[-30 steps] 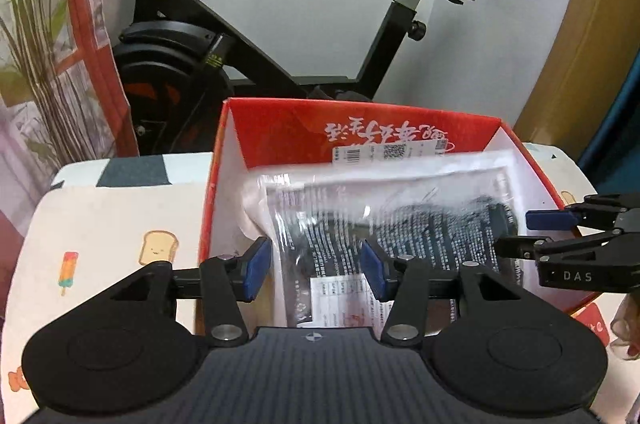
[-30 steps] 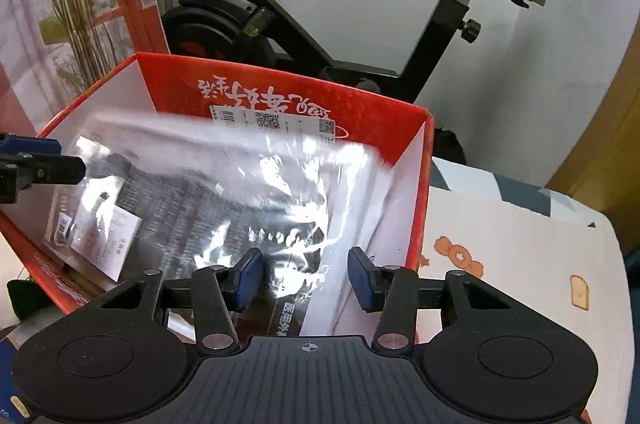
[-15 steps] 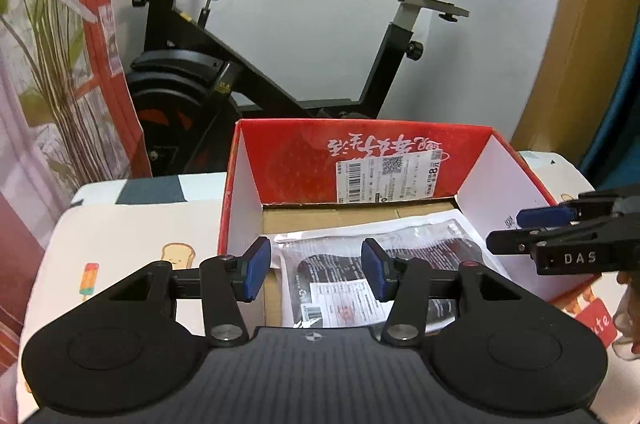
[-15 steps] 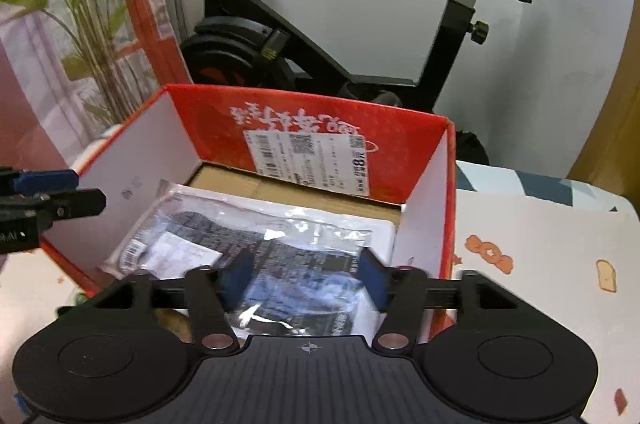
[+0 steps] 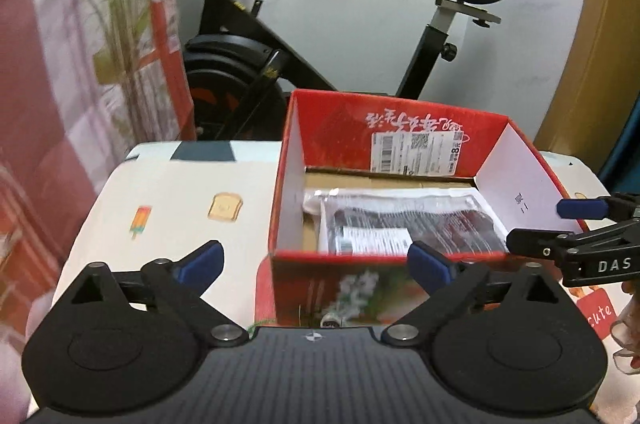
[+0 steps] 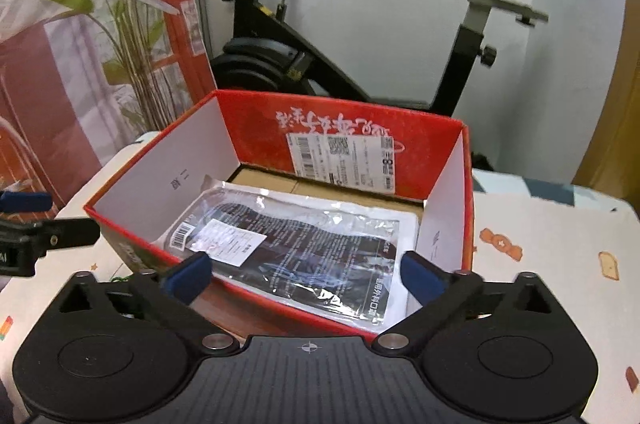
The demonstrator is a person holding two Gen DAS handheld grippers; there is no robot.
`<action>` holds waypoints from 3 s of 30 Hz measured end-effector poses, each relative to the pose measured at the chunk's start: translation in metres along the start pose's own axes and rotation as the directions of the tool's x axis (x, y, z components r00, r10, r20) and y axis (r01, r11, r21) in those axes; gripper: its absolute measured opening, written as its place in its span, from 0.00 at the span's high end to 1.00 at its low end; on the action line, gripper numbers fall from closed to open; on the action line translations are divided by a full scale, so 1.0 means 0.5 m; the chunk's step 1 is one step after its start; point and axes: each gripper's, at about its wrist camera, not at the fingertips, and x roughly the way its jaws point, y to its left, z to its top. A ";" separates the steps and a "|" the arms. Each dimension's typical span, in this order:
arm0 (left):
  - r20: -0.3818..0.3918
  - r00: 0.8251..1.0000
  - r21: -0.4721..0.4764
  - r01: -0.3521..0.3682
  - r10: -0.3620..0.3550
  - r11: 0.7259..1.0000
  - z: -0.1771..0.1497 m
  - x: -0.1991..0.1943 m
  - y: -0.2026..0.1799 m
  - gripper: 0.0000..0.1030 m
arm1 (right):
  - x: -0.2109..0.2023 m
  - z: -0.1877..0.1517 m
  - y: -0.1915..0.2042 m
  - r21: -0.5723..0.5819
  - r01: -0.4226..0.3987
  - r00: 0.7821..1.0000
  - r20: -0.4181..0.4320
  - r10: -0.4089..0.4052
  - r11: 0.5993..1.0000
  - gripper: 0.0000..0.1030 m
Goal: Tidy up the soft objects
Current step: 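Open both grippers and pull them back out of the box, then move both grippers down onto the blue plastic snack bag, then close the left gripper on the blue bag while the right gripper grips it too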
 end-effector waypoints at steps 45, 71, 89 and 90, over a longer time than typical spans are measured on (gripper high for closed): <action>-0.043 0.982 -0.088 0.181 -0.185 0.980 -0.195 -0.033 -0.048 0.39 | -0.044 -0.212 0.074 -0.067 -0.190 0.981 -0.050 0.187 0.980 0.27; 0.012 0.984 -0.115 0.176 -0.176 0.978 -0.190 -0.041 -0.028 0.31 | -0.050 -0.224 0.027 0.162 -0.261 0.965 0.014 0.263 0.952 0.21; -0.004 0.974 -0.109 0.225 -0.227 0.968 -0.209 -0.013 -0.041 0.49 | -0.033 -0.233 0.045 0.143 -0.222 0.974 0.003 0.224 0.964 0.48; -0.013 0.973 -0.118 0.228 -0.231 0.966 -0.212 -0.009 -0.039 0.49 | -0.033 -0.235 0.047 0.136 -0.221 0.975 0.003 0.222 0.966 0.49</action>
